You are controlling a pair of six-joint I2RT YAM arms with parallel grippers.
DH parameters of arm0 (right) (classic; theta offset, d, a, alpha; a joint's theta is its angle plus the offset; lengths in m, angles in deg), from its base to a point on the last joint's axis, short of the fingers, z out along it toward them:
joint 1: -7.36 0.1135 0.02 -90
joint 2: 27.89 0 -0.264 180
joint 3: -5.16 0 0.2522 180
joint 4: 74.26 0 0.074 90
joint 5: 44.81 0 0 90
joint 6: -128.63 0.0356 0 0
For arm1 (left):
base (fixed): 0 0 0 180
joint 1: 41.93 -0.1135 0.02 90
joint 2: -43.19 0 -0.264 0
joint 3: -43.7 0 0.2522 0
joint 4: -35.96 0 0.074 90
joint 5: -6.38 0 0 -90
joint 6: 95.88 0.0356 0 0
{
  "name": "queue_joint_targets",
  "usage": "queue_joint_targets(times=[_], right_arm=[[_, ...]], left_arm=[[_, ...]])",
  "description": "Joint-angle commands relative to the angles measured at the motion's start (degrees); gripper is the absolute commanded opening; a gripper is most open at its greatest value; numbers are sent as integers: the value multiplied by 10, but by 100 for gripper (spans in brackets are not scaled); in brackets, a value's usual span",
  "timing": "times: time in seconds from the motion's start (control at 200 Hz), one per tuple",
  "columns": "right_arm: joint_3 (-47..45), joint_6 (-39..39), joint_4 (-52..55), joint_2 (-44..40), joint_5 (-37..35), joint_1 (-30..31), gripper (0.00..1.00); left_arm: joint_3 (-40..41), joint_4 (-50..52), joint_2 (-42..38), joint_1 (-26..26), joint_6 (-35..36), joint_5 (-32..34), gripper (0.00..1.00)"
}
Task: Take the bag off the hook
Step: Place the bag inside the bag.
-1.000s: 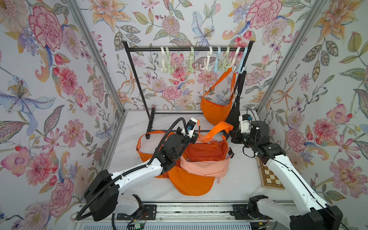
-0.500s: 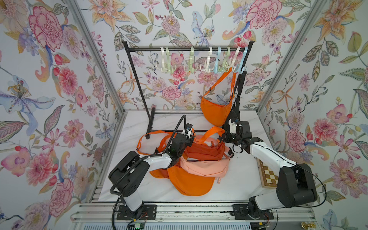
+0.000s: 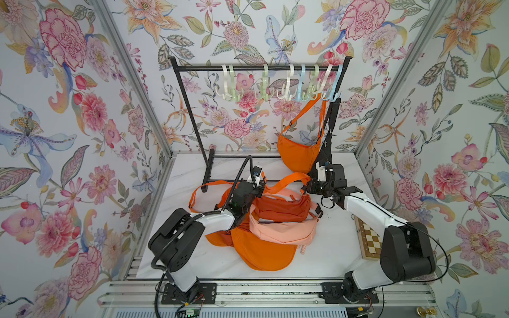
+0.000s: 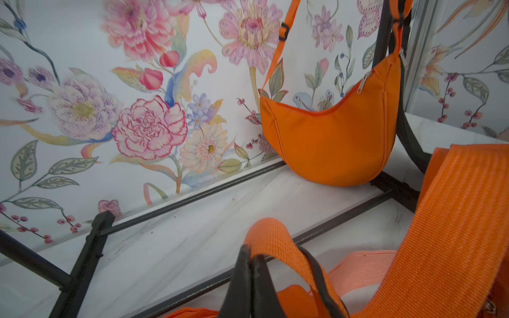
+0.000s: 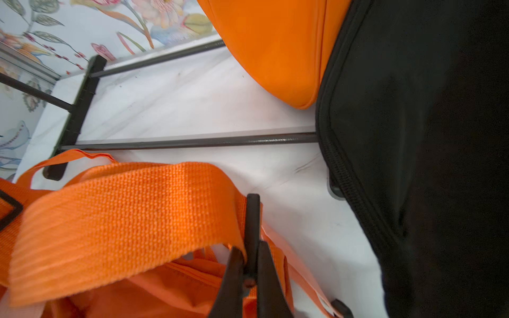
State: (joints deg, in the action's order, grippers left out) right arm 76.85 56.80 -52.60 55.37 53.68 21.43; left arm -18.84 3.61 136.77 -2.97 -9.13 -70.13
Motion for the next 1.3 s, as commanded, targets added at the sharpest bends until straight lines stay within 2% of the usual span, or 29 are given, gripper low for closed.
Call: queue_joint_targets(times=[0.0, 0.175, 0.43, 0.59, 0.791, 1.051, 1.156, 1.296], right_arm=[[31, -14, 32, -88, -2, 14, 0], [25, -10, 98, -211, 0, 34, 0], [41, -2, 182, -319, -3, 35, 0], [76, -2, 233, -353, 4, 35, 0], [98, -2, 290, -413, 0, 35, 0], [136, 3, 352, -457, 5, 35, 0], [142, 9, 367, -469, 18, 35, 0], [136, 18, 370, -481, 29, 34, 0]], left_arm=[[6, -21, -104, 1, 41, -20, 0], [34, 30, -228, 13, 50, -99, 0], [33, 123, -346, 69, 53, -83, 0], [-21, 200, -373, 125, 77, -68, 0], [-34, 246, -411, 185, 92, -27, 0], [-37, 269, -434, 237, 92, 3, 0], [-45, 282, -436, 274, 103, 40, 0], [-45, 262, -442, 334, 160, 90, 0]])
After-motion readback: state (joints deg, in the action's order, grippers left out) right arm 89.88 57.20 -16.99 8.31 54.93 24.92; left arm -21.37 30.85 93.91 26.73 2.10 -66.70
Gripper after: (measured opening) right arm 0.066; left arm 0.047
